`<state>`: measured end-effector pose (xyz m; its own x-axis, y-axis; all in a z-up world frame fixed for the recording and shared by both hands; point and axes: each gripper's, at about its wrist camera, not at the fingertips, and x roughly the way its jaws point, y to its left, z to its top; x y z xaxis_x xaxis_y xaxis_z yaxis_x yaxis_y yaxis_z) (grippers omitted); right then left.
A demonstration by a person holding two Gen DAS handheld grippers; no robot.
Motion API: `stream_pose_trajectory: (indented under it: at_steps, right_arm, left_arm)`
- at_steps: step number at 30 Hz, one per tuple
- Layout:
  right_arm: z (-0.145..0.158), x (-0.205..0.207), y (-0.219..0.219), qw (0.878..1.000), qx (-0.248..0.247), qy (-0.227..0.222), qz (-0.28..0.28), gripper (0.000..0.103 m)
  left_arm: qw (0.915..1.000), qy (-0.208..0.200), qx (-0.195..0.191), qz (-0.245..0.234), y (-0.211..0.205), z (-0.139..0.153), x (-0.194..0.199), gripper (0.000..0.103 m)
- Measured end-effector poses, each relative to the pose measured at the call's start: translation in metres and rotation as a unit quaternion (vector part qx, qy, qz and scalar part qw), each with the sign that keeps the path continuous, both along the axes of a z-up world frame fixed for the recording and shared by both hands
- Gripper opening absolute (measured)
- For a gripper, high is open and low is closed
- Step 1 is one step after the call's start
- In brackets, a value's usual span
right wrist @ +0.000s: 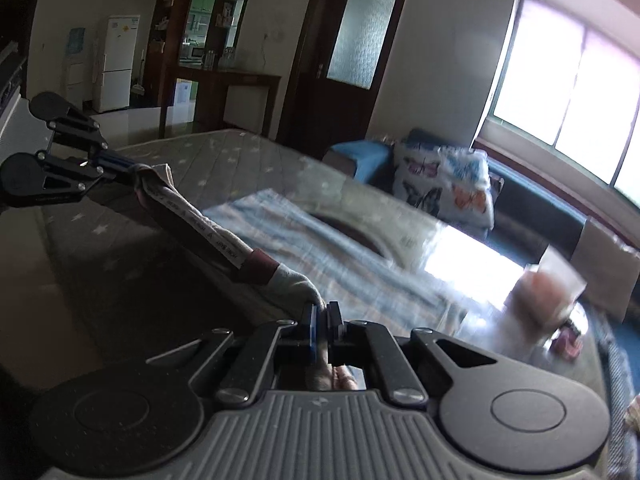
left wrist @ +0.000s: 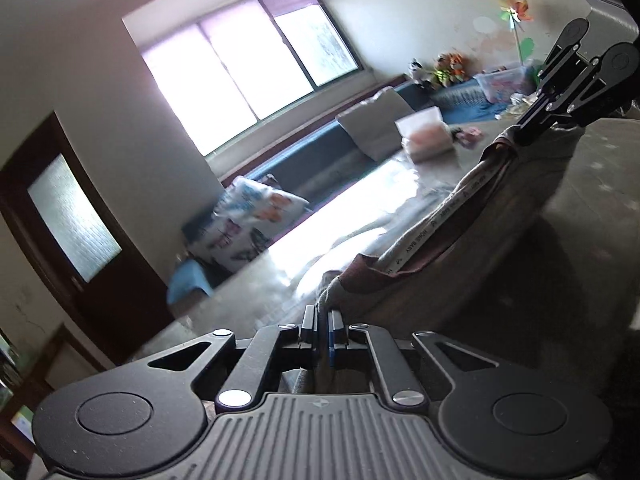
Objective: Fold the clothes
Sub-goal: 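Lift the held edge with both grippers and fold it over the shirt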
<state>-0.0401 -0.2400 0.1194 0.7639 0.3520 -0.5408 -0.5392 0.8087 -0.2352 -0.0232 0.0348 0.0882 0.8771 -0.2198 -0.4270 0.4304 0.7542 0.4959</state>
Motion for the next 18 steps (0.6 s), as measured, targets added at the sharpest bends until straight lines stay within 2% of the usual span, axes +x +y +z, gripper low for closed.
stream_pose_trajectory:
  at_steps: [5, 7, 11, 15, 18]
  right_arm:
    - [0.010, 0.058, 0.002, 1.000, -0.001, -0.008, -0.013, 0.004]
    - [0.008, 0.085, 0.004, 1.000, -0.005, -0.004, -0.021, 0.004]
    - [-0.006, 0.146, 0.008, 0.999, -0.012, 0.014, -0.039, 0.004]
    - [-0.029, 0.197, 0.008, 0.997, -0.012, 0.039, -0.058, 0.003]
    - [-0.052, 0.232, 0.005, 0.995, -0.002, 0.065, -0.075, 0.004]
  left_arm:
    - [0.9994, -0.032, 0.012, 0.004, -0.006, 0.012, 0.045, 0.005]
    - [0.9992, -0.030, 0.026, 0.002, -0.011, 0.008, 0.073, 0.005]
    - [0.9993, -0.009, 0.036, 0.006, -0.019, -0.002, 0.135, 0.005]
    - [0.9990, 0.023, 0.035, 0.017, -0.022, -0.025, 0.189, 0.005]
    - [0.9976, 0.045, 0.027, 0.044, -0.022, -0.046, 0.219, 0.005]
